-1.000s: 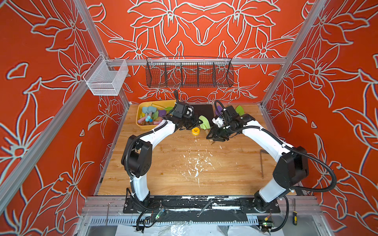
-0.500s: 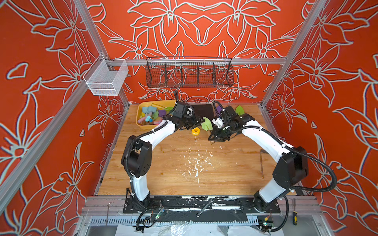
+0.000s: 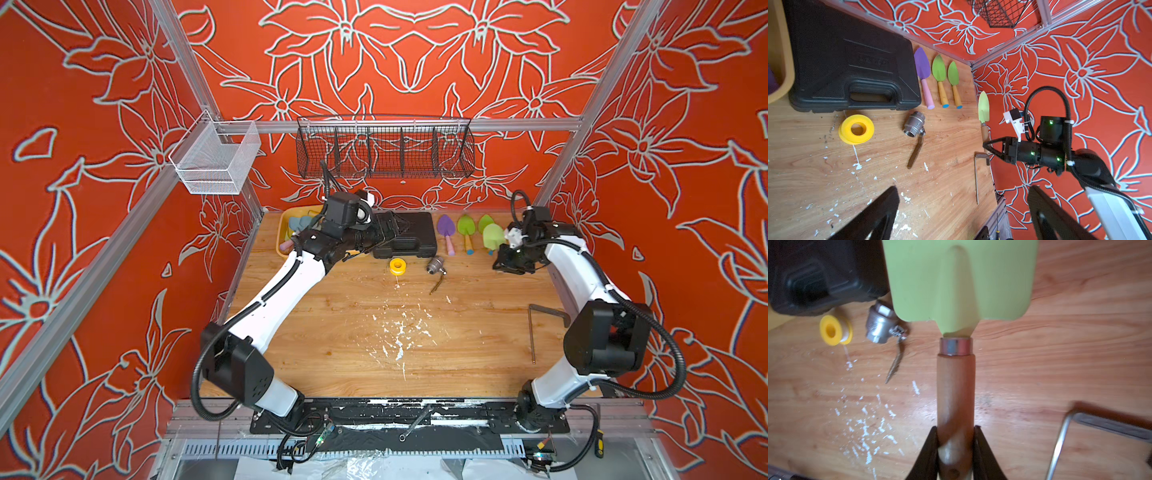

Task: Take the shovel out of the storage box
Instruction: Place the shovel at the corner of the board.

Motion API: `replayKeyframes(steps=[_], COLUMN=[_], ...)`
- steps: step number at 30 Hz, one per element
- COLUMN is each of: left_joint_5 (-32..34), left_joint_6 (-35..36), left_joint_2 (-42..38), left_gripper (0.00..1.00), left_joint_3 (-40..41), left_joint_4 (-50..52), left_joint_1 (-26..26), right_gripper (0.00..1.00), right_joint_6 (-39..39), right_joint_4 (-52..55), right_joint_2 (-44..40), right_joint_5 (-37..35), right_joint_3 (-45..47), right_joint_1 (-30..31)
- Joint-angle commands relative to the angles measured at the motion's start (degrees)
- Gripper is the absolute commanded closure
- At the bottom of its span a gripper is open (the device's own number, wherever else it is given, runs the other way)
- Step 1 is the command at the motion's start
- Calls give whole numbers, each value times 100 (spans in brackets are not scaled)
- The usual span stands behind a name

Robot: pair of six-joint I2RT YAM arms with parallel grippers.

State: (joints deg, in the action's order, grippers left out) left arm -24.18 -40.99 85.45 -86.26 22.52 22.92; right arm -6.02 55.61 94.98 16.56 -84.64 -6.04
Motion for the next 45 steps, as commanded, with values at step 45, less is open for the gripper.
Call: replayKeyframes(steps=[45], left_joint_5=[1645], left_joint_6=[490], left_joint_2=[-1401], left_gripper=[3], left_joint_3=[913], left_joint_4=[1473], left_joint_1=[-54], right_gripper=[90], right_joint_6=[1122], right_joint_4=[101], right_joint_2=[5555], right_joint_5=[-906], right_joint_3=[-5465], right_joint_1=[-781])
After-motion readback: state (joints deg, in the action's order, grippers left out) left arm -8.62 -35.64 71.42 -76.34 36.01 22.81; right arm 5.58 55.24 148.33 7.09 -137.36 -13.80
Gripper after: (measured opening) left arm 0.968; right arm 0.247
